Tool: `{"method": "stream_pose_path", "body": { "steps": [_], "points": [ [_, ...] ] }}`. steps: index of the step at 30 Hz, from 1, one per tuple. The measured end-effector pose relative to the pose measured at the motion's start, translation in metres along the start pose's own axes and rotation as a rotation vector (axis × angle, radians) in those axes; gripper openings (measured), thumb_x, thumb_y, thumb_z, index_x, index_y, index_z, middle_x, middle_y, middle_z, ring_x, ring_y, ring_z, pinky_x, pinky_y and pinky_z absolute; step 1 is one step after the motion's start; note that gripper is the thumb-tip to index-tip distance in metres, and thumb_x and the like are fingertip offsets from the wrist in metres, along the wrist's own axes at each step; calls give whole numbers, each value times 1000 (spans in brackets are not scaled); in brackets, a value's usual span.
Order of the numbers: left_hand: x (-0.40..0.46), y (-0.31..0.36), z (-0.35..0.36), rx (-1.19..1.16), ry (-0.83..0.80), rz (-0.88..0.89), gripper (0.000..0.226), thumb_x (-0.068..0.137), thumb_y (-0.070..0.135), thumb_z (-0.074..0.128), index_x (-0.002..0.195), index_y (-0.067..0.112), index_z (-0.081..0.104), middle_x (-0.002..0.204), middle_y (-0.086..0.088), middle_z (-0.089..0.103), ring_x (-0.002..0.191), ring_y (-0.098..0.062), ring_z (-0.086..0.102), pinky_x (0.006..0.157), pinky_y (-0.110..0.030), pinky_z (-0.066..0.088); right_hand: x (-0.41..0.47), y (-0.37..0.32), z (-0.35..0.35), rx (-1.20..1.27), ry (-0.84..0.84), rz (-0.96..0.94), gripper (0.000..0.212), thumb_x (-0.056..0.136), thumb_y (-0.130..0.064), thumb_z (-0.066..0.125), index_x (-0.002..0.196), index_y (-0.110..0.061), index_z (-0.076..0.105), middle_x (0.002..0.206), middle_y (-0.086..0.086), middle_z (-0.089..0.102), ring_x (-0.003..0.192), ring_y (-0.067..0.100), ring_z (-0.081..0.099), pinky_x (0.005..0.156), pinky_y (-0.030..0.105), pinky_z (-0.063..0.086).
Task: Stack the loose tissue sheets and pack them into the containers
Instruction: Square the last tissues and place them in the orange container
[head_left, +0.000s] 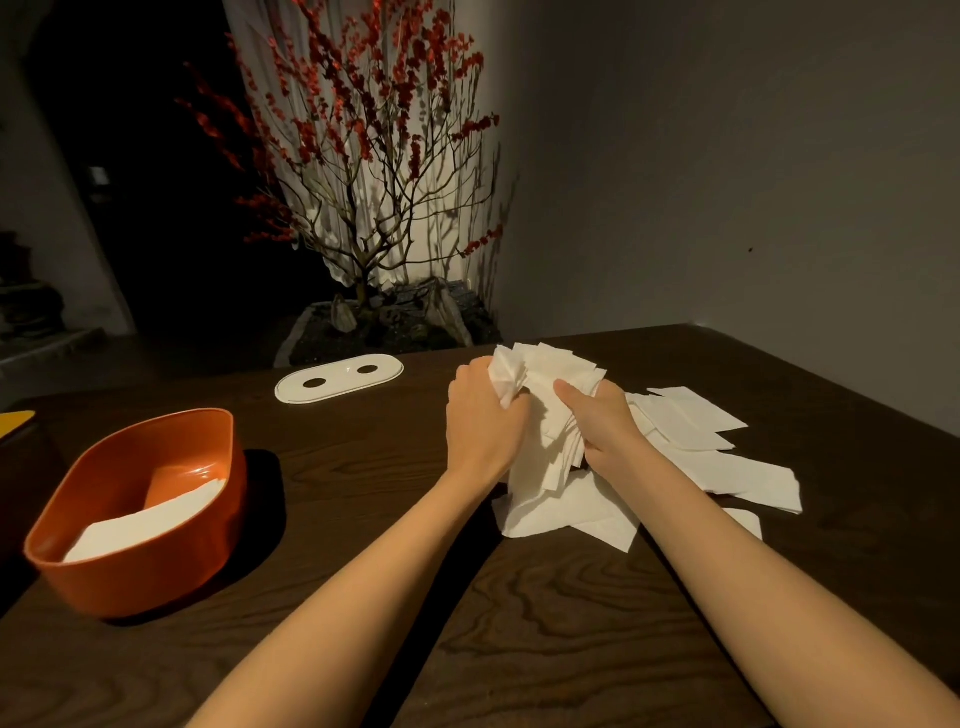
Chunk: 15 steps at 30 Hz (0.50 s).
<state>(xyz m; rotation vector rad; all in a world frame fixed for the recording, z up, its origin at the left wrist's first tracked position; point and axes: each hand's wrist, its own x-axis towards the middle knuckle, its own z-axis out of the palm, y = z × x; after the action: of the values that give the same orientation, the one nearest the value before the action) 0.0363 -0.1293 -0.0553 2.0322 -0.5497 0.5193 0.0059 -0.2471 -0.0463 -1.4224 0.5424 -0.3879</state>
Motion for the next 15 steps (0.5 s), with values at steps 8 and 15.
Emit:
{"method": "stream_pose_path", "body": {
  "steps": [8,15],
  "points": [
    [5,18,-12,87,126,-10,27,87,22,54,113,14,54,108,-3,51,101,-21,47,85,-36,41,-8,-3,2,-176,90,-199,40,96,-23,56,134,-12,48,132,9,55,119,28,54,96,42,50],
    [2,19,-6,132,-60,-25,26,92,33,51,109,16,58,103,-1,57,94,-20,55,82,-38,47,-18,-6,9,-190,57,-254,31,97,-18,55,126,-10,56,120,8,62,110,25,57,84,33,48]
  ]
}}
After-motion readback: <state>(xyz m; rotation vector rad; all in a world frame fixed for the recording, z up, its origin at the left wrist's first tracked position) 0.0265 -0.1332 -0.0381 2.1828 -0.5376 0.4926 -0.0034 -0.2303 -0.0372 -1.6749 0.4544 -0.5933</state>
